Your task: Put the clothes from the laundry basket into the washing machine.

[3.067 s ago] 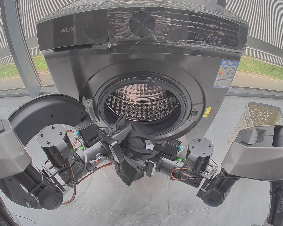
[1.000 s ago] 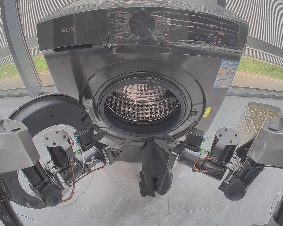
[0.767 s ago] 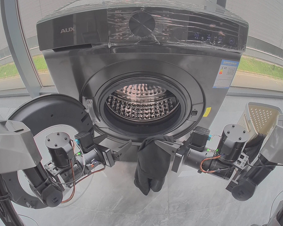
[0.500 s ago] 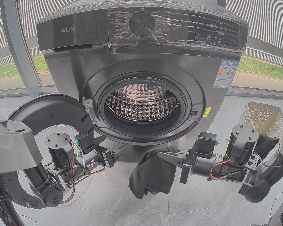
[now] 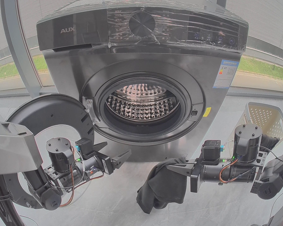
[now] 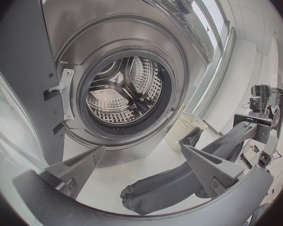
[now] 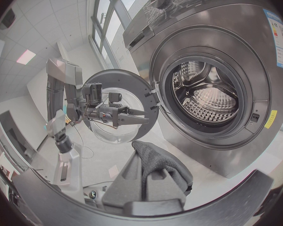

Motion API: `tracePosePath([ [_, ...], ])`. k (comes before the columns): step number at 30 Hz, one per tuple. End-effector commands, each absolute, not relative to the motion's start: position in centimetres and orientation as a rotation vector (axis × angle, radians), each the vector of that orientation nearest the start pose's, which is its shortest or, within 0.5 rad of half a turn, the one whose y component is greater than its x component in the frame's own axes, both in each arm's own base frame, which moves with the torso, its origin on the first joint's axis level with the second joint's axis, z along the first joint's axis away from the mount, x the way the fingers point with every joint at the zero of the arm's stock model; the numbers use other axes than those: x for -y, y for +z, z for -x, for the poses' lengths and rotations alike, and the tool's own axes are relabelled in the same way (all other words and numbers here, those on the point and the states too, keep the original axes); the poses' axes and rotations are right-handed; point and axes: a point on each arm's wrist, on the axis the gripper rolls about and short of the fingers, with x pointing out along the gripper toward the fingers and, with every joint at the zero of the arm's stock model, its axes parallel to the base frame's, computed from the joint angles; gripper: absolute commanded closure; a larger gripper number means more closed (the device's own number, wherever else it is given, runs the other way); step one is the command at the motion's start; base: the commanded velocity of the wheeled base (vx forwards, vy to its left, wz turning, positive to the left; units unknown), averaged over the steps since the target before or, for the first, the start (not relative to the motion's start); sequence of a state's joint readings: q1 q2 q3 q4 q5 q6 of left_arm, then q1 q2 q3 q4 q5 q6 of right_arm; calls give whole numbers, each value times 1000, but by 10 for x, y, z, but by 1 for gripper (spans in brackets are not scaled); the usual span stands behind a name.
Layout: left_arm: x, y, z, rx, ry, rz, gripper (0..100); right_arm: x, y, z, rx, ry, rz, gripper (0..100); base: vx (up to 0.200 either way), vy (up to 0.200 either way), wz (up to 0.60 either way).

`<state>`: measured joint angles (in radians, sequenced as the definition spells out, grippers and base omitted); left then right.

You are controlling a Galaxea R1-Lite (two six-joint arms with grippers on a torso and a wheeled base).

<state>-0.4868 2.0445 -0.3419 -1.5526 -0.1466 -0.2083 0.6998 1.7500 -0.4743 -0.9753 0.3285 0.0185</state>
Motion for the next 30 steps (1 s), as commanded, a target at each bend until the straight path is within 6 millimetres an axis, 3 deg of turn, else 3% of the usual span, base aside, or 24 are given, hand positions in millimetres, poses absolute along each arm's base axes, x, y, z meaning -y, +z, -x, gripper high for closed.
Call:
tracePosePath([
  [1, 138, 64, -250, -238, -621, 161, 0, -176, 127, -212, -297, 986, 81, 100, 0, 0, 0],
  [10, 138, 62, -250, -247, -622, 159, 0, -170, 140, -226, -248, 936, 130, 100, 0, 0, 0],
  [17, 139, 58, -249, -262, -623, 153, 0, -179, 161, -227, -183, 893, 121, 100, 0, 0, 0],
  [30, 145, 59, -245, -259, -650, 149, 0, -199, 174, -221, -181, 892, -13, 100, 0, 0, 0],
])
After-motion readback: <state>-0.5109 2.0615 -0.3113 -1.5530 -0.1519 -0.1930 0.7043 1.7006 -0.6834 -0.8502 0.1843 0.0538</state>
